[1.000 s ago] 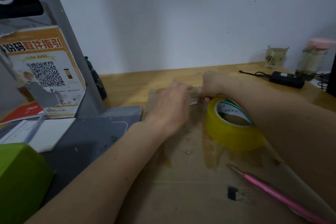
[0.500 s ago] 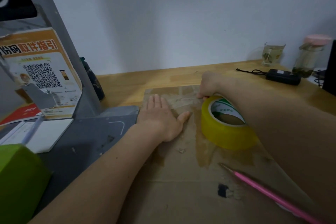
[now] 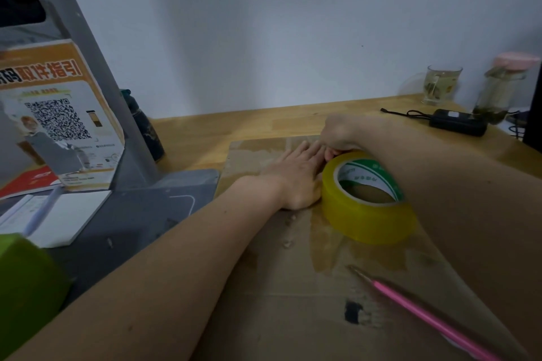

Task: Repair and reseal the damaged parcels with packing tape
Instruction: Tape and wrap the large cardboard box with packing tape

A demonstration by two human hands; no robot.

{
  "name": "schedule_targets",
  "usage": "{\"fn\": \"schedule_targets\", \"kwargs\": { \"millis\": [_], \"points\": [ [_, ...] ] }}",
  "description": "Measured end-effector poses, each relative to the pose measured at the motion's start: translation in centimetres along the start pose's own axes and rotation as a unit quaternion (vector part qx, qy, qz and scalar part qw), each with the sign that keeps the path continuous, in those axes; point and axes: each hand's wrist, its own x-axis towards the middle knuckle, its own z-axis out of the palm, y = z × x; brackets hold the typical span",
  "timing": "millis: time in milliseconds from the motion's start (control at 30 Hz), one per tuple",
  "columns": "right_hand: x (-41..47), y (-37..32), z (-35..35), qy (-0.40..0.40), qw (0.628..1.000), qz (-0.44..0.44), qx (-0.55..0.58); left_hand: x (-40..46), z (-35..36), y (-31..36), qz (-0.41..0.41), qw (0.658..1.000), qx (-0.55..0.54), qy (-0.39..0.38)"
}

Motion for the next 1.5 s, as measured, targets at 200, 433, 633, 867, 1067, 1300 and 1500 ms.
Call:
{"fn": "schedule_targets", "kwargs": {
  "millis": [200,433,633,867,1067,1300,1500],
  "points": [
    [0.0,0.2,-0.1,-0.011,1.000,0.003,-0.015,-1.5,0.3,0.2,-0.032,0.999,-0.014,0.001],
    [-0.1,0.7,-0.1,-0.028,1.000,-0.010,-0.010,-6.2,-0.1,-1.3,-0.149,0.989,0.000,-0.021],
    [0.3,0.3,0.0,-0.041,0.995,-0.007,-0.095,-6.3,0.2,0.7,-0.098,0.995,0.005,-0.002],
    [1.6,0.5,0.3,-0.033,0.990,-0.028,-0.136,-3.0,0.1,0.6,-0.012,0.999,-0.042,0.001],
    [1.7,0.7,0.2,-0.035,0.992,-0.021,-0.121,-3.1,0.2,0.8,0.010,0.998,-0.050,0.029],
    [2.3,0.8,0.4,-0.024,0.991,-0.018,-0.131,-3.4,0.5,0.7,-0.022,0.999,-0.032,0.024],
    [2.9,1.5,0.5,-0.039,0.993,-0.022,-0.112,-4.3,0.4,0.9,-0.045,0.999,-0.008,0.005]
  ]
}}
